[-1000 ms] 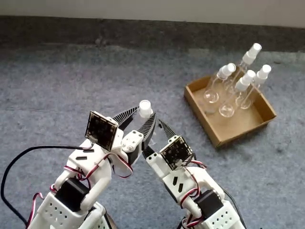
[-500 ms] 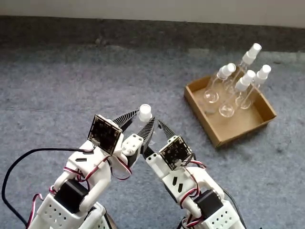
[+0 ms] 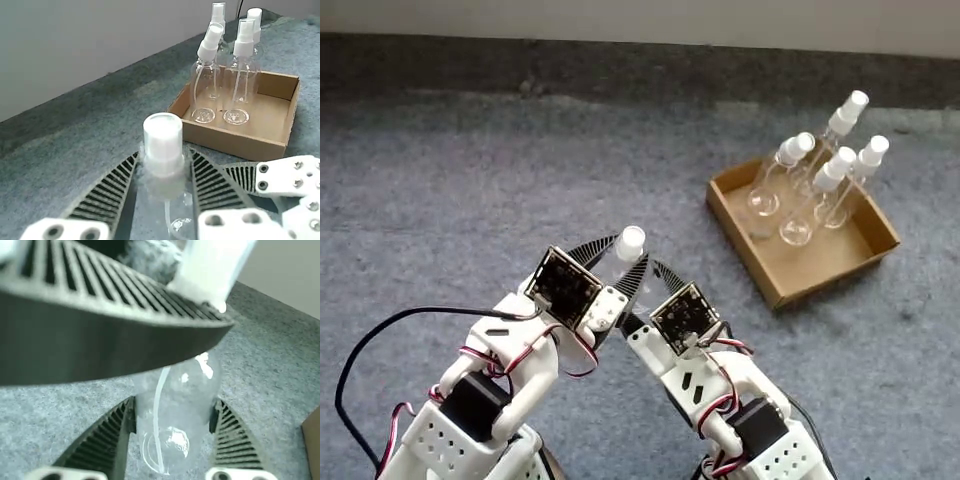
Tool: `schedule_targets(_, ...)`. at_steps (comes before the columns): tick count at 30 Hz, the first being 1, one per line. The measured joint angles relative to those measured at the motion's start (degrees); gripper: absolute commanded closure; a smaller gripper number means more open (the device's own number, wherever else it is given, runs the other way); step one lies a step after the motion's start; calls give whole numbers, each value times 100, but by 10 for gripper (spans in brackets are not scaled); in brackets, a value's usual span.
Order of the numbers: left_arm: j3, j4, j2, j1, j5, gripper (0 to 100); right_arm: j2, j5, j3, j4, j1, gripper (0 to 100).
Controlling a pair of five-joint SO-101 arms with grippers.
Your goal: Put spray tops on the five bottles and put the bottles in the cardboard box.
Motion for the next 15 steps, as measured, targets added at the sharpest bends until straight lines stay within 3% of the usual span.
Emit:
schedule_targets(11,0,0,0,9,-18,992,0,0,0,0,0,872)
schedule_targets(15,0,0,0,9,325,992,0,-431,0,0,-26,872)
